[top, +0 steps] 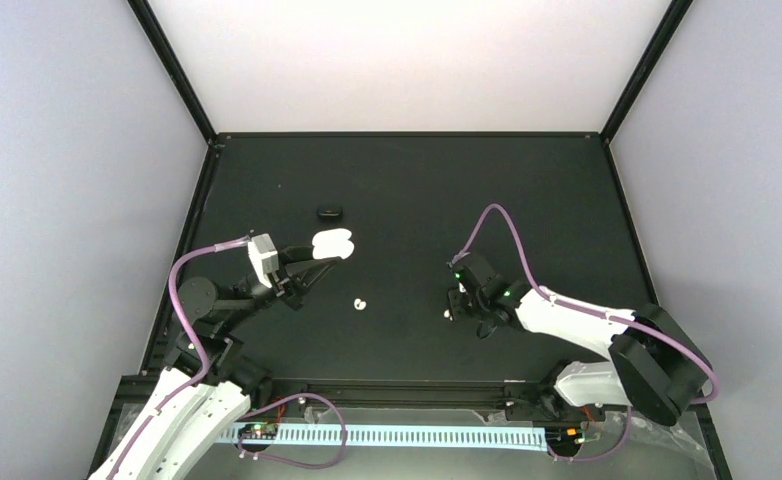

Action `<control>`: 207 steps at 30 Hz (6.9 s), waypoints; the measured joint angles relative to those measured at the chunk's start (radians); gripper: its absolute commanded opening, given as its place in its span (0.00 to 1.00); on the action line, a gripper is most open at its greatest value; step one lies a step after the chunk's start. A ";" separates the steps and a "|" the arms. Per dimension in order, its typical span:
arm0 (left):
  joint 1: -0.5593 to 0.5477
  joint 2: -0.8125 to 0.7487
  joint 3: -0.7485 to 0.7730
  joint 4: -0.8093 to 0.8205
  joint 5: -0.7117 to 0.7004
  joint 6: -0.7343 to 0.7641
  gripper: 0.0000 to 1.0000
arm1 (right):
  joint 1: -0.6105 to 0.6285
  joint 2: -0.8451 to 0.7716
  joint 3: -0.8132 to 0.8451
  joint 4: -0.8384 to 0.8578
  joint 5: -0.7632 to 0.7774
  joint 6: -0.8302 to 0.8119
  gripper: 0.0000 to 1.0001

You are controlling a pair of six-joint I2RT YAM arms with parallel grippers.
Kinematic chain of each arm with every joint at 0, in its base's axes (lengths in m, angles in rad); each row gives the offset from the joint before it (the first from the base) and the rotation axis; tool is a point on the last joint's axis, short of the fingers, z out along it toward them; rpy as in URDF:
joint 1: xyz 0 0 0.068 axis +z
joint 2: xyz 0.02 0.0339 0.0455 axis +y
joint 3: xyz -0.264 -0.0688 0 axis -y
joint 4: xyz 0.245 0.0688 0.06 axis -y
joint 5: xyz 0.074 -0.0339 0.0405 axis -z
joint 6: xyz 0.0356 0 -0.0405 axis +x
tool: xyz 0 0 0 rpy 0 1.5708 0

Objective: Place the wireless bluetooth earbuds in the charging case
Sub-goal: Pick up the earbud from the center of the board, then place the earbud in the charging case.

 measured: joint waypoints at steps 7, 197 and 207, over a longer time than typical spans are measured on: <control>0.000 0.000 0.000 0.000 0.000 0.000 0.02 | 0.000 0.032 0.000 0.001 -0.009 0.008 0.29; -0.241 0.278 0.062 0.382 0.240 0.045 0.01 | 0.613 -0.106 1.057 -0.467 0.375 -0.456 0.71; -0.241 0.272 0.061 0.381 0.240 0.045 0.02 | 0.614 -0.099 1.057 -0.468 0.378 -0.455 0.71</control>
